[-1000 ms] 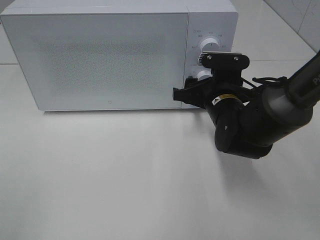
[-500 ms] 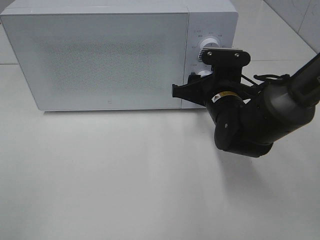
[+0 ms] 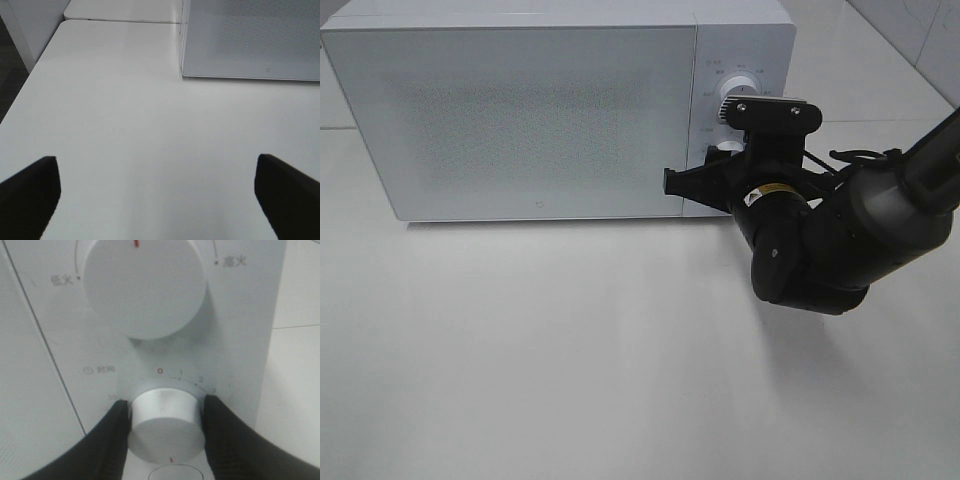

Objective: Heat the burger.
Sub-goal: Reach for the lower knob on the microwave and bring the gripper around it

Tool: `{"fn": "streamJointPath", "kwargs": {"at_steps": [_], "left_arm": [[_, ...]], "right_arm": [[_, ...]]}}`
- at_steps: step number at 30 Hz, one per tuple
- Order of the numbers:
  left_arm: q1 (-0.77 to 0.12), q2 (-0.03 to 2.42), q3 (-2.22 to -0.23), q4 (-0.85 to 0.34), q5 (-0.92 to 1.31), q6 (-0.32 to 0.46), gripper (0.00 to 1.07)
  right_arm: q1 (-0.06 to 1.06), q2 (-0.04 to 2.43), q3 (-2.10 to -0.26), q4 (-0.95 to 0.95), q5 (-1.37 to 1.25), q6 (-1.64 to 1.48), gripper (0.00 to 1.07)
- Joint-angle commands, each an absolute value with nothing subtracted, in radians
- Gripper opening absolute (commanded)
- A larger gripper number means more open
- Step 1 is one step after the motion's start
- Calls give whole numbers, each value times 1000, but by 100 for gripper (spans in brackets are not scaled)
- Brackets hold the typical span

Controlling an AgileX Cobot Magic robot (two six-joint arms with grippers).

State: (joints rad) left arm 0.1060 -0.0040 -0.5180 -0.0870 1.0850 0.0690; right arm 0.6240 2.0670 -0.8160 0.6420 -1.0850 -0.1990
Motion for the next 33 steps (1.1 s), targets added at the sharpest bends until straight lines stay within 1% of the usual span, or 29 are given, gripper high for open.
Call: {"fn": "streamJointPath", "kwargs": {"at_steps": [1,4,5,8,10,13,15,16,18,21,24,33], "left_arm": [[110,-22,-516,-86,1069,63,98],[110,-22,-516,-86,1069,63,98],[110,-22,-516,-86,1069,63,98],[110,-22,-516,-86,1069,63,98],[110,-22,-516,-86,1069,63,98],[110,-22,-516,-86,1069,63,98],[110,-22,-516,-86,1069,63,98],[110,-22,-516,-86,1069,63,98],[110,-22,-516,-86,1069,63,98],[110,-22,-516,-86,1069,63,98],[110,-22,-516,-86,1069,63,98],[110,-22,-516,-86,1069,63,98]], "right_arm": [[622,2051,-833,529,-1122,-145,0],[622,2051,-833,526,-1143,-55,0],[622,2051,-833,501,-1145,39,0],[622,2051,-833,485,-1145,91,0],[622,2051,-833,426,-1144,328,0],[622,2051,-833,412,-1144,400,0],[622,2051,-833,342,-1143,656,0],[622,2051,-833,342,-1143,656,0],[622,2051,-833,295,-1145,799,0],[622,2051,-833,284,-1146,837,0],[622,2051,-833,255,-1190,1032,0],[622,2051,-833,254,-1226,1310,0]]}}
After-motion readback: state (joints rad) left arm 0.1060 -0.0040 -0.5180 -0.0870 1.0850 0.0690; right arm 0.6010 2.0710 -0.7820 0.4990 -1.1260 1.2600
